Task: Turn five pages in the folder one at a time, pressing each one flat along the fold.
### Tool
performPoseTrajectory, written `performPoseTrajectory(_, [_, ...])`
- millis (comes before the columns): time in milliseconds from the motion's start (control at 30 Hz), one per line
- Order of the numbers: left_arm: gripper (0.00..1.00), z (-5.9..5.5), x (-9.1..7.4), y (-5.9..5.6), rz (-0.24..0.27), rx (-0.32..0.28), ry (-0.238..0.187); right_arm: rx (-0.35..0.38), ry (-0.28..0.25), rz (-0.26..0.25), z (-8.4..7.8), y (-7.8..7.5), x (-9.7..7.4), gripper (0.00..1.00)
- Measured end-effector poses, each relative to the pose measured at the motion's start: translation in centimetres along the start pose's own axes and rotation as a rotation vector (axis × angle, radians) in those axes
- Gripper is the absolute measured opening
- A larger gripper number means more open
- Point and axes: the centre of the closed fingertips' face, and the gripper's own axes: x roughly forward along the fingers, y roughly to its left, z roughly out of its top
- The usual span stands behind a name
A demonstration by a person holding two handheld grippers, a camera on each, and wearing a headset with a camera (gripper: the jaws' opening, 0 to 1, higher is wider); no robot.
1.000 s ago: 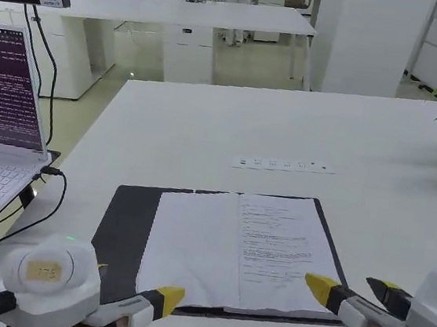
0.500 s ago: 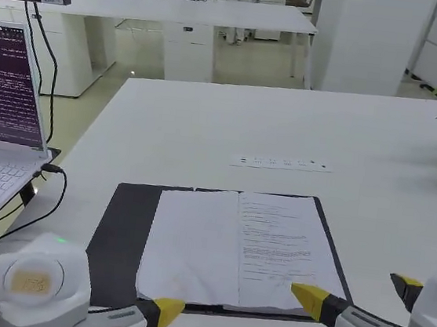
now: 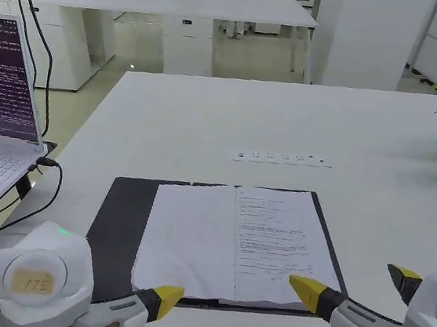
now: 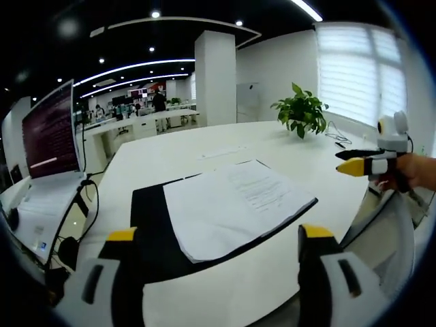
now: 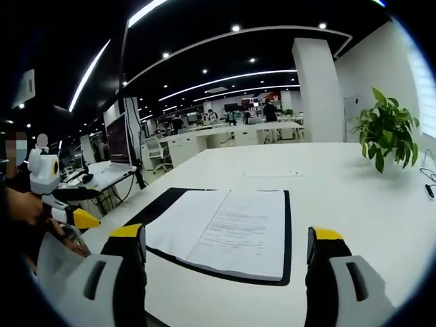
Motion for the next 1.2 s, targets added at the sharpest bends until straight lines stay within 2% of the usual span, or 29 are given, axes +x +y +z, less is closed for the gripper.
performPoseTrajectory(333, [0.93,-0.9,2.9,-2.7,-0.045,0.039,0.052,-0.010,0.014,0.027,-0.6,0.5,1.5,0.99])
performPoseTrajectory(767, [0.90,-2.3,7.5,-5.8,-0.104,0.050,0.116,0.014,0.050,0.035,-1.9,-0.4,2.2,0.97])
performPoseTrajectory(1000, [0.87,-2.0,10.2,-8.3,-0.159,0.063,0.124,0.036,0.041,0.033,-1.7,-0.8,1.9,0.97])
performPoseTrajectory(1200, [0.84,-1.2,13.2,-11.0,-0.214,0.078,0.117,0.019,0.036,0.060,-1.1,-0.4,2.0,0.95])
